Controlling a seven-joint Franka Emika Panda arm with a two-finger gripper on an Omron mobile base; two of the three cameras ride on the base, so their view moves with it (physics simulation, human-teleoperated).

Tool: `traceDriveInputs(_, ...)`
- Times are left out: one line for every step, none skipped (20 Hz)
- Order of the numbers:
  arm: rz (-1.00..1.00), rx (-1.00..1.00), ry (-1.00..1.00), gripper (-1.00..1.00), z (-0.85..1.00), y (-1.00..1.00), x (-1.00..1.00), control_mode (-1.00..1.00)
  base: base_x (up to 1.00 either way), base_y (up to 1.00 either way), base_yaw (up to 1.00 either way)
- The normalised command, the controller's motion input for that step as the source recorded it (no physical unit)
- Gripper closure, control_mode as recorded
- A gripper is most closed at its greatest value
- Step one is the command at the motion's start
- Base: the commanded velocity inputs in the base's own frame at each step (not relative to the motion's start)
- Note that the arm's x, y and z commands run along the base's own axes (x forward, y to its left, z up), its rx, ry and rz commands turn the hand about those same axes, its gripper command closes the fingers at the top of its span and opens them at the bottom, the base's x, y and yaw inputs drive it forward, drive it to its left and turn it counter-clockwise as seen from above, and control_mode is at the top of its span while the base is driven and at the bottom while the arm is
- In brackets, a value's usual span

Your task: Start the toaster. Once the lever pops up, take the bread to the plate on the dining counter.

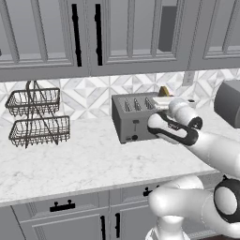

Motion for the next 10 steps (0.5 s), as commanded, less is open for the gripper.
traceDriveInputs(0.0, 0.06, 0.02, 1.0, 1.0, 0.0, -0.74, -1.0, 0.0, 0.0, 0.0)
traceDriveInputs(0.0, 0.07, 0.03, 1.0, 1.0, 0.0, -0.76, -1.0, 0.0, 0.0, 0.0)
traceDriveInputs(0.0, 0.07, 0.04, 1.0, 1.0, 0.0, -0.74, -1.0, 0.0, 0.0, 0.0)
traceDriveInputs(0.0, 0.08, 0.05, 1.0, 1.0, 0.0, -0.71, -1.0, 0.0, 0.0, 0.0)
traceDriveInputs(0.0, 0.08, 0.07, 1.0, 1.0, 0.0, -0.69, -1.0, 0.0, 0.0, 0.0)
traceDriveInputs(0.0, 0.07, 0.09, 1.0, 1.0, 0.0, -0.71, -1.0, 0.0, 0.0, 0.0)
traceDriveInputs(0.0, 0.07, 0.14, 1.0, 1.0, 0.0, -0.72, -1.0, 0.0, 0.0, 0.0)
traceDriveInputs(0.0, 0.06, 0.17, 1.0, 1.0, 0.0, -0.76, -1.0, 0.0, 0.0, 0.0)
traceDriveInputs(0.0, 0.06, 0.21, 1.0, 1.0, 0.0, -0.78, -1.0, 0.0, 0.0, 0.0)
traceDriveInputs(0.0, 0.05, 0.25, 1.0, 0.94, 0.0, -0.82, -1.0, 0.0, 0.0, 0.0)
